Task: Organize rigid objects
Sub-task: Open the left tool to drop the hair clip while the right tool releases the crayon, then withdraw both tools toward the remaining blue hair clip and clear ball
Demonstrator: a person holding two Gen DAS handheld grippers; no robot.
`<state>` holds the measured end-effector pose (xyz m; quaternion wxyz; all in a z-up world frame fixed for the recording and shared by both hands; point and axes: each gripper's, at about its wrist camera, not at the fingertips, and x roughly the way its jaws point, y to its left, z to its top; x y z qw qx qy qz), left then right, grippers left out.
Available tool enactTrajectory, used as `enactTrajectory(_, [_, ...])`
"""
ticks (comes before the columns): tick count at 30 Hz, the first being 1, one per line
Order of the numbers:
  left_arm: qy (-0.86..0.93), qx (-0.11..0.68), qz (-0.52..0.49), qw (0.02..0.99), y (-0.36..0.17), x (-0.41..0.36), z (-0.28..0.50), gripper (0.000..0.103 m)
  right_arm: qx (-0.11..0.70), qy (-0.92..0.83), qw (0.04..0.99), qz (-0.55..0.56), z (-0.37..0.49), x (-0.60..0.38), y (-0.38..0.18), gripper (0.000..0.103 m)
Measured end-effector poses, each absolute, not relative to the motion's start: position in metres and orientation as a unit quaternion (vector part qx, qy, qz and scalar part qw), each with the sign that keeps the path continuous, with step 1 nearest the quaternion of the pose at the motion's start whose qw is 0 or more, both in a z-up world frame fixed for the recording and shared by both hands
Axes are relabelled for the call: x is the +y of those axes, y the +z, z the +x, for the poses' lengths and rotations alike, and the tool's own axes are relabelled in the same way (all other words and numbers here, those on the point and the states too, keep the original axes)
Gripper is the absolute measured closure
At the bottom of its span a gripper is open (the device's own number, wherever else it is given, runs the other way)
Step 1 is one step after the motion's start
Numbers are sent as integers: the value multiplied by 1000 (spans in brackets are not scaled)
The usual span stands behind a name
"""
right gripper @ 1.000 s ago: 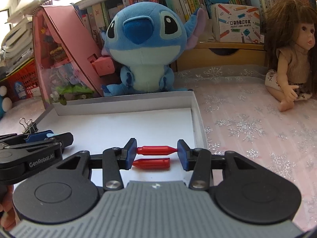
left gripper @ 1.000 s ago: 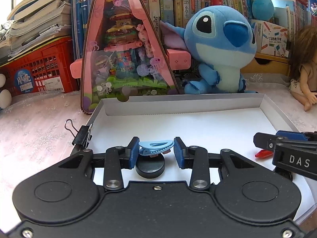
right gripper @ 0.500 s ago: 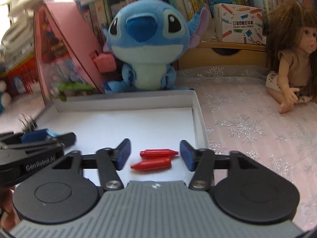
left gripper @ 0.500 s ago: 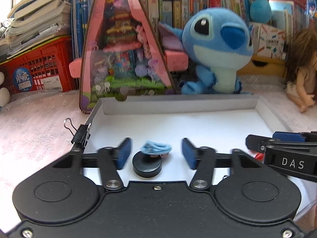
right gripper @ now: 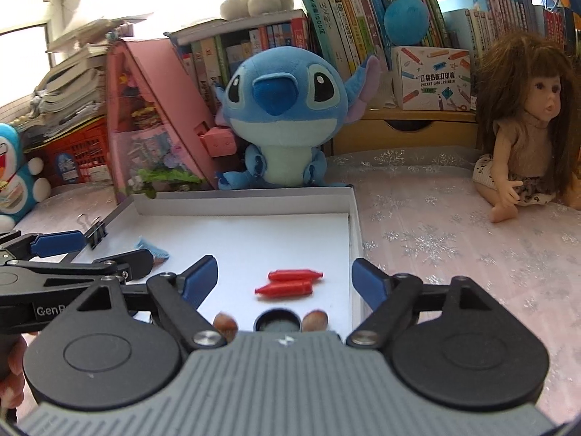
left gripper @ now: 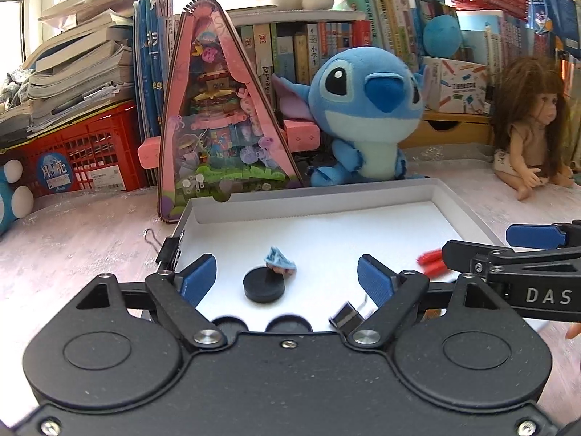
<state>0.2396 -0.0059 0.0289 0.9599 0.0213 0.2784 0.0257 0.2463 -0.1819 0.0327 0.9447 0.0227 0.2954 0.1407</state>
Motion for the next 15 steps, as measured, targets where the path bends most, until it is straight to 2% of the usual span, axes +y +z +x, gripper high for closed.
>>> enactTrajectory(4, [9, 278, 14, 960, 33, -5, 214, 18, 285, 156, 945, 23, 220, -193, 35, 10])
enactTrajectory(15, [-26, 282, 18, 959, 30, -12, 144, 16, 260, 190, 946, -32, 155, -207, 34, 8])
